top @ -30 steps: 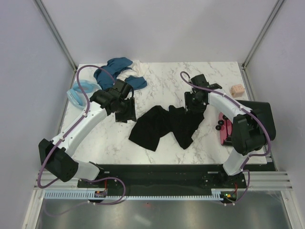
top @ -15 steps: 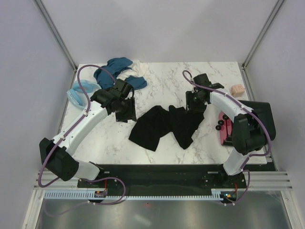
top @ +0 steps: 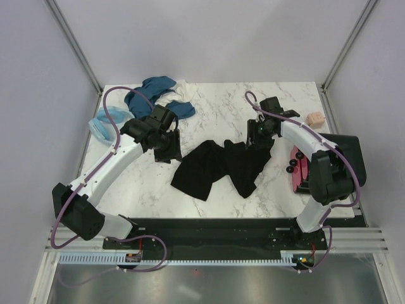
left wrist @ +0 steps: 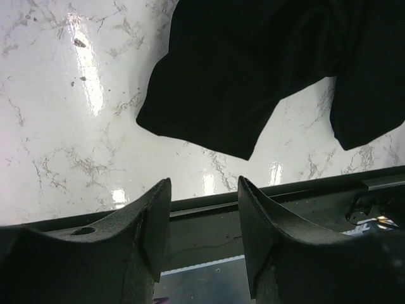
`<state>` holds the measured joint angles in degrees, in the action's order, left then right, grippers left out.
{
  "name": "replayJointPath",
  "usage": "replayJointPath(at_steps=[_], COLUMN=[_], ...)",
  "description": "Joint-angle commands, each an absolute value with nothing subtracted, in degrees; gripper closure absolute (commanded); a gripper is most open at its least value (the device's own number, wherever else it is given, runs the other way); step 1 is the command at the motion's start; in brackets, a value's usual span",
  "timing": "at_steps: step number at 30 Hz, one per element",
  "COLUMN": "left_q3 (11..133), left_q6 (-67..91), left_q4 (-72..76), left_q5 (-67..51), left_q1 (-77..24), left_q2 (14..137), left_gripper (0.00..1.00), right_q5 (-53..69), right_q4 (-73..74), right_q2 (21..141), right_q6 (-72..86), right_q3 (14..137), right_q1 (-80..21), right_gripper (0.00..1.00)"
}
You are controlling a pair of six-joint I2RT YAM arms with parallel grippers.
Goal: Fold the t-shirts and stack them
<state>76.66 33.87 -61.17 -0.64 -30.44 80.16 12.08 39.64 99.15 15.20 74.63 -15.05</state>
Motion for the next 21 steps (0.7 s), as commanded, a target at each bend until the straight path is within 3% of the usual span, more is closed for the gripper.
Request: replayJointPath(at_steps=[1, 21], left_q3=[78.4, 78.2], left_q6=[35.4, 35.0], left_q4=[-61.0, -61.0], left_q5=[-1.9, -1.5], left_q1=[-30.1, -30.1], left_q2=[80.1, 79.6], left_gripper=[0.46, 0.46], right_q5=[14.0, 14.5], right_q4=[38.1, 37.5], right_q2=[99.9, 101.6], right_q6=[15.3, 15.2], right_q3=[74.7, 72.7], right_q1=[-15.0, -14.9], right_gripper=[0.46, 0.48])
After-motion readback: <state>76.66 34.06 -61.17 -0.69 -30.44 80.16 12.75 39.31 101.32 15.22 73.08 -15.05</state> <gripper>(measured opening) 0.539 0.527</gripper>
